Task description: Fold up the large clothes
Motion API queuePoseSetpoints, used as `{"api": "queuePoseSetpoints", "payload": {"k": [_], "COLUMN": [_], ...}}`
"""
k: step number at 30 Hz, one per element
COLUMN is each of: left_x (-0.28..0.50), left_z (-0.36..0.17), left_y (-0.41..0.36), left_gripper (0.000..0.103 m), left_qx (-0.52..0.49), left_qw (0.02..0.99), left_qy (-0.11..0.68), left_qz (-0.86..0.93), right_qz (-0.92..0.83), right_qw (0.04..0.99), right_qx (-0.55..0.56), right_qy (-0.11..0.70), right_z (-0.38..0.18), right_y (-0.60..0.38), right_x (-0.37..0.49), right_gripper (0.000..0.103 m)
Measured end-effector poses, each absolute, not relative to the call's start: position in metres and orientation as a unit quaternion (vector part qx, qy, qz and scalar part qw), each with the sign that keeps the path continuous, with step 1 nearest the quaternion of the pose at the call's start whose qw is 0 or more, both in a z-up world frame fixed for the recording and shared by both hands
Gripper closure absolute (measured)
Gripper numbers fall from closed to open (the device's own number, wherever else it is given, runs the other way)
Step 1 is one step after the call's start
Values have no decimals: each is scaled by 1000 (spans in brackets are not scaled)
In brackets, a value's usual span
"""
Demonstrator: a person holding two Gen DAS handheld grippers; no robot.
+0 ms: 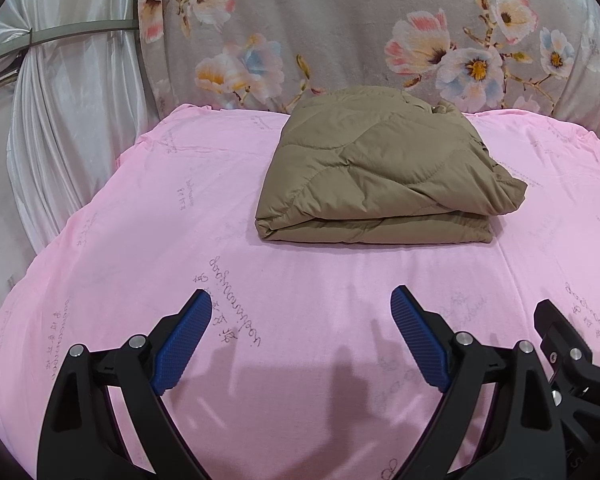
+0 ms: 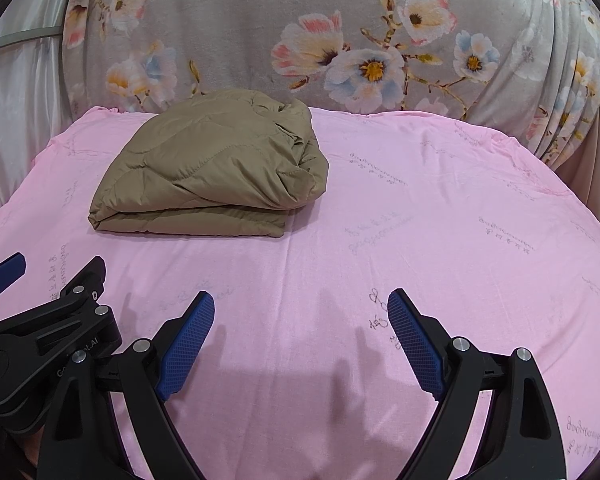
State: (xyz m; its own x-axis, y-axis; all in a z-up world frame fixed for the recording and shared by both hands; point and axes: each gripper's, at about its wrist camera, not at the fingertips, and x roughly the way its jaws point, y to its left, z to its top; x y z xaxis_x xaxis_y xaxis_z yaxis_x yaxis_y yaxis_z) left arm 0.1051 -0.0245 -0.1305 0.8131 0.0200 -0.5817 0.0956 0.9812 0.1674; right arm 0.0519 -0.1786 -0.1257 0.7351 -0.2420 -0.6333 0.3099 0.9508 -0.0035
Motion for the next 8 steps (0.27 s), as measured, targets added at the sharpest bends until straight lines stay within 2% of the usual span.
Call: {"api": "queuePoseSetpoints", "payload": {"k": [8], "left_x": [105], "left_z": [-129], "left_y": [-27], "left_gripper": [18], "left_qx": [96], "left_qw": [947], "left_qy": [305], "left_qz": [-22], "right_qz": [-149], "right_qw": [930], "right_qx": [51], "right_qy": [333], "right_z": [-125], "right_y": [-178], "right_x": [52], "right_gripper": [16]}}
